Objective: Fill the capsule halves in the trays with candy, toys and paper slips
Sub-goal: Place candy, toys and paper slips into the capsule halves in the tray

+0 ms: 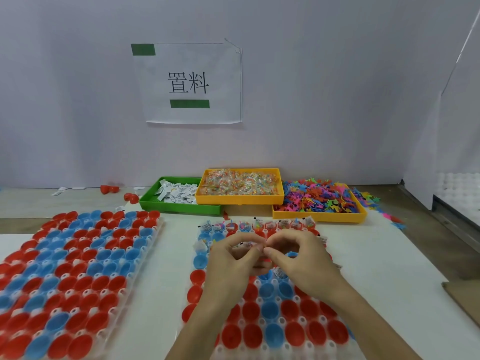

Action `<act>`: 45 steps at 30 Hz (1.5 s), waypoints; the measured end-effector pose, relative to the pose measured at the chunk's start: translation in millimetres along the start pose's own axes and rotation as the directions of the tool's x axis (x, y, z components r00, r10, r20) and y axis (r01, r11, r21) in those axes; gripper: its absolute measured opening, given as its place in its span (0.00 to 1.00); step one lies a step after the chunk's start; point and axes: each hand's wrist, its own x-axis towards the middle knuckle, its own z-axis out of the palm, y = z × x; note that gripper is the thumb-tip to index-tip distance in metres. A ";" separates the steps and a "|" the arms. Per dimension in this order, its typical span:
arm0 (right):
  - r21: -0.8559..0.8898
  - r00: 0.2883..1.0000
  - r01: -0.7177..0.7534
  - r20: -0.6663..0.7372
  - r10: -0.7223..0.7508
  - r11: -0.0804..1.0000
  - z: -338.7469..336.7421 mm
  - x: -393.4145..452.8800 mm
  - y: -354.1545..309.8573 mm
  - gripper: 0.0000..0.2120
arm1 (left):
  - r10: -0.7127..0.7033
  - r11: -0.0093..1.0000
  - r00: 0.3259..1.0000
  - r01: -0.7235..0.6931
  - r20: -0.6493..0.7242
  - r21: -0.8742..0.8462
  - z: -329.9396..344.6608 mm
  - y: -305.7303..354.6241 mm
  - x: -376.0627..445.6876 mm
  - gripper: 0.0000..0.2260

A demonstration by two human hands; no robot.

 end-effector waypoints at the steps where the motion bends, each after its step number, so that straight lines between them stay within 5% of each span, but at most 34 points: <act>1: 0.013 1.000 -0.009 -0.004 0.010 1.000 0.7 0.0 -0.3 0.06 | 0.006 1.000 1.000 -0.006 -0.008 0.009 -0.4 -0.5 0.6 0.06; 20: 0.141 0.993 -0.116 0.047 0.111 0.983 1.8 7.8 -0.6 0.06 | -0.029 0.999 0.999 0.028 -0.028 -0.021 -5.8 -12.2 5.4 0.08; 45: 0.036 0.987 -0.151 0.067 0.148 0.988 -7.1 20.4 -4.9 0.06 | 0.150 0.921 0.989 -0.134 -0.016 0.365 -6.3 -4.5 12.7 0.05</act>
